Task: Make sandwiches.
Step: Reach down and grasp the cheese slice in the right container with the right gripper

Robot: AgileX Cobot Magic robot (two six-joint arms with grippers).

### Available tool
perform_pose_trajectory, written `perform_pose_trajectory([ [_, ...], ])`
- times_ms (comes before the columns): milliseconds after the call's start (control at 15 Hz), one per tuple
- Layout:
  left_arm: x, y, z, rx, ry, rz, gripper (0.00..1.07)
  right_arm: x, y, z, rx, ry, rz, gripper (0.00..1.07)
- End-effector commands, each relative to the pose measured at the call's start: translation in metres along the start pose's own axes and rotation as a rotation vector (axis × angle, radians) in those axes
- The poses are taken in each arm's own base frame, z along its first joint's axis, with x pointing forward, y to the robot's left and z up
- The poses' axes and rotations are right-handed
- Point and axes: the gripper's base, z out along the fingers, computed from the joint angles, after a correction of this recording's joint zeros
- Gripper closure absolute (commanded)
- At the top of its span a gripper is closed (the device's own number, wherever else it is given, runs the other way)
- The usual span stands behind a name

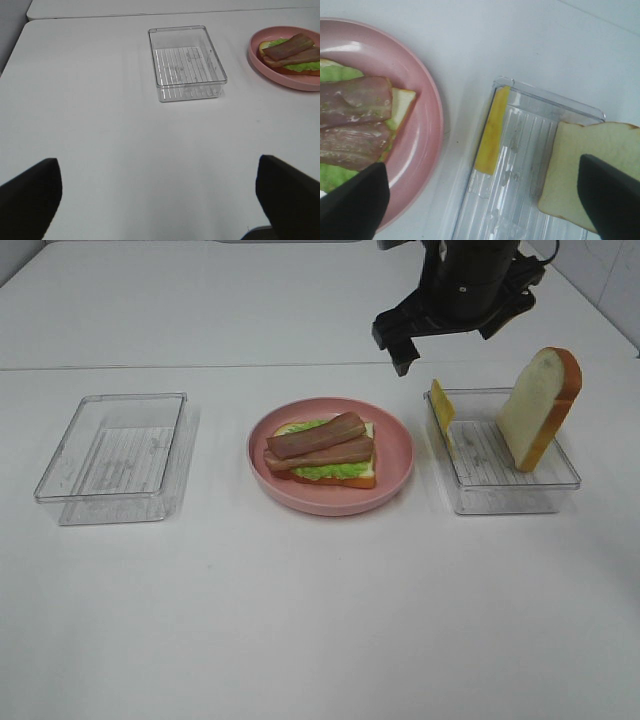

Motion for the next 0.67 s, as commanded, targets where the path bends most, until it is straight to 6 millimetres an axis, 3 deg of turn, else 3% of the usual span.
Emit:
perform_pose_trajectory([
  [67, 0.001, 0.000, -0.002, 0.002, -0.018, -0.003, 0.06, 0.002, -0.020, 0.008, -0.099, 0.029, 0.076, 0.08],
  [200, 0.001, 0.000, -0.002, 0.002, -0.018, -0.003, 0.06, 0.004, -0.025, 0.017, -0.107, 0.053, 0.091, 0.08],
  [533, 0.001, 0.000, -0.002, 0.002, -0.018, -0.003, 0.06, 0.010, -0.014, 0.056, -0.123, 0.118, 0.059, 0.08],
  [667, 0.001, 0.000, -0.002, 0.002, -0.018, -0.003, 0.06, 0.012, -0.010, 0.073, -0.128, 0.129, 0.053, 0.14],
])
